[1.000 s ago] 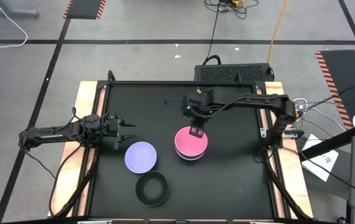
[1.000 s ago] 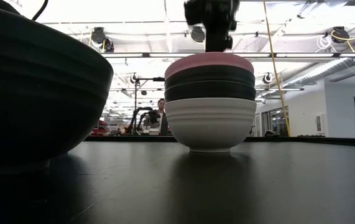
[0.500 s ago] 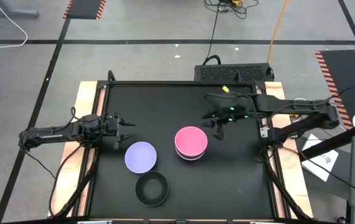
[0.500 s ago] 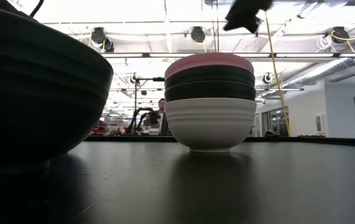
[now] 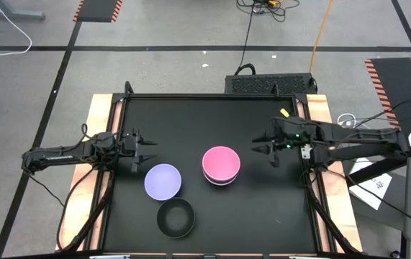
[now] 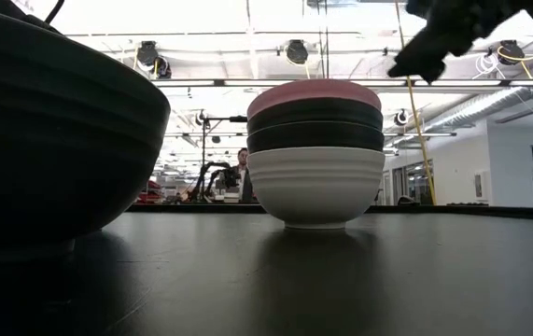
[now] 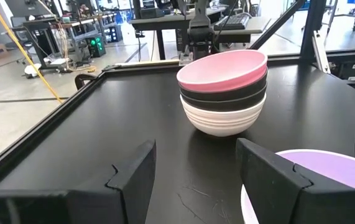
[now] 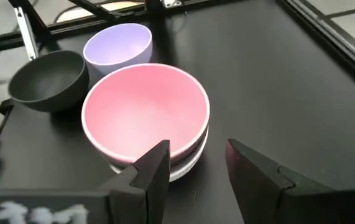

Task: Nest bowls inside each other
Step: Stack the purple bowl into the pink bowl

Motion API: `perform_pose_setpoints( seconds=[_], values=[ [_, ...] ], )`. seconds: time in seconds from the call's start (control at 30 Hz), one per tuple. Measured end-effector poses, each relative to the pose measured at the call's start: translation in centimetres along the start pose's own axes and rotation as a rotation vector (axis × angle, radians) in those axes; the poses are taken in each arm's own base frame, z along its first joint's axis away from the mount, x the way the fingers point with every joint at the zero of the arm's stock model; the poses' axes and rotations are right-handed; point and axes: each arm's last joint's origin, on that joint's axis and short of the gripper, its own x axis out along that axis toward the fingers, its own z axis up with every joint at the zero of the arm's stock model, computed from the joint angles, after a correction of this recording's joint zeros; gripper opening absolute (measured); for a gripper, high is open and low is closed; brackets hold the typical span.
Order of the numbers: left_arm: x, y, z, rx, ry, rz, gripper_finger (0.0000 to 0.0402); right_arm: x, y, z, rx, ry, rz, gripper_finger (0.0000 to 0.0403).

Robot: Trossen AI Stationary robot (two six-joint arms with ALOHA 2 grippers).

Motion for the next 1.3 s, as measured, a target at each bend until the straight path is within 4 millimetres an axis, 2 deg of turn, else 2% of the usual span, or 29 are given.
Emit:
perform_pose_setpoints(
  seconds=[0.2,0.67,1.07,1.3],
  values=[
    [0.0,0.0,0.0,0.002,0.0,0.0,0.0225,-1.1,-0.1,-2.1,0.049,-0.046,0.02,0.0146],
    [0.0,0.0,0.0,0.003,-0.003,0.006,0.0225,-0.1,1.2,-6.8,0.035,-0.216,0.258,0.0146],
    [0.0,0.0,0.2,-0.007,-0.024,0.008,0.0225,-2.2,2.3,-6.9,-0.025,-0.351,0.38,0.0146],
    [0.0,0.0,0.2,-0.01,-0.024,0.007,0.0225,-2.5,2.0,-7.2,-0.027,-0.35,0.313,0.0146]
  ],
)
